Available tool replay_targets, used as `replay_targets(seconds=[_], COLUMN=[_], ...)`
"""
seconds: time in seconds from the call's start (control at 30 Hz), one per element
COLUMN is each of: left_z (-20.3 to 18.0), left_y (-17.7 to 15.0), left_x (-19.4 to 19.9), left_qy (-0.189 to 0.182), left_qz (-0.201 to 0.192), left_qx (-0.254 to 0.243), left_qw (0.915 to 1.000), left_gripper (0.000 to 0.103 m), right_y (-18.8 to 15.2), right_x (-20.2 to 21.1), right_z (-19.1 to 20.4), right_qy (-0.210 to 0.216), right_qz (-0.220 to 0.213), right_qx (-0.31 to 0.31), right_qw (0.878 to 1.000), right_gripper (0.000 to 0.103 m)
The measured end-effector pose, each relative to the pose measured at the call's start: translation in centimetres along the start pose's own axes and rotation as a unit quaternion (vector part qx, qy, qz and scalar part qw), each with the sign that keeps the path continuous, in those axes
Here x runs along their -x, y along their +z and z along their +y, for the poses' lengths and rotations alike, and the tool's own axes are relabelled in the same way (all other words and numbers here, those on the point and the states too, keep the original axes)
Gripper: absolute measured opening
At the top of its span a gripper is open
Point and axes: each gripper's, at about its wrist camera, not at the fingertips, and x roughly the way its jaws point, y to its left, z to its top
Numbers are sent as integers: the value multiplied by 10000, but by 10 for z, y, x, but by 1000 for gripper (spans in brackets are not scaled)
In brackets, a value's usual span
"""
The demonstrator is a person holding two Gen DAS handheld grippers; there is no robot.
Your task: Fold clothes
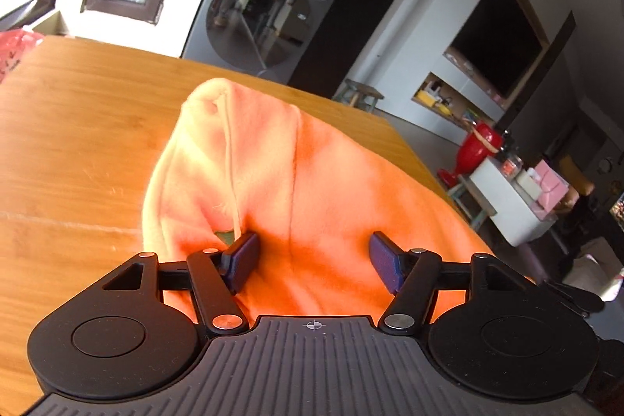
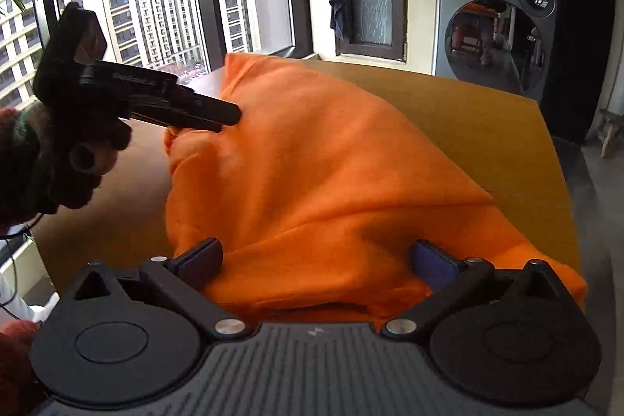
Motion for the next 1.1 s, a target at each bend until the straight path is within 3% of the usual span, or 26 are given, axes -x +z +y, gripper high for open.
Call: replay_targets(seconds=[0.07,0.1,0.13,0.23,0.3,0.37,0.43,0.47,0.53,0.57,0.63,0.7,0.77,0.87,0.97,1.07,1.1], left_z=[7,9,11,-9,-33,-61,-70,-74,-64,-56,-41,-33,-29,-33,-44,-53,-54], left_y=[14,19,24,23,9,-8,-26,-35,-36,-31,-18,-6,3,10,13,6,3], left_x=[6,15,24,47,46,35,12,1,-13,-15,-17,-17,-13,5,19,9,2], left_qy=[51,-46,-152,-969,-1452,-1799,-1564,-1433,-1255,-1300,-1185,-781,-289,-651,-1202,-1404,-1321], left_qz=[-182,-301,-420,-597,-384,-38,443,686,778,751,637,480,379,120,-153,-49,48], left_qx=[99,260,426,487,291,42,-169,-273,-281,-148,67,-49,-205,-187,-291,-351,-373], left_qw=[9998,9992,9981,9923,9882,9837,9866,9869,9886,9886,9909,9958,9987,9976,9922,9895,9905], left_gripper=[72,75,76,87,93,94,93,93,83,80,79,80,81,89,95,95,95], right_y=[11,15,18,25,23,15,3,-7,-17,-18,-16,-12,-5,19,56,90,98], right_x=[16,25,33,46,35,11,-13,-18,-16,-12,-3,7,16,26,16,-18,-32], right_z=[1,0,-3,-13,-26,-35,-40,-36,-23,-18,-16,-19,-19,-27,-50,-64,-65], right_qy=[432,395,199,-586,-1381,-1937,-2387,-2502,-2631,-2526,-1915,-804,-200,-131,-304,-561,-544], right_qz=[-261,-448,-616,-935,-783,-333,148,204,25,52,209,324,216,-215,-607,-761,-733], right_qx=[4,97,216,481,509,561,669,779,1003,1047,867,528,482,575,233,21,-9], right_qw=[9987,9982,9977,9927,9860,9789,9687,9648,9595,9619,9774,9948,9984,9980,9974,9955,9958], right_gripper=[103,103,103,103,103,103,103,103,103,103,103,103,103,103,103,103,103])
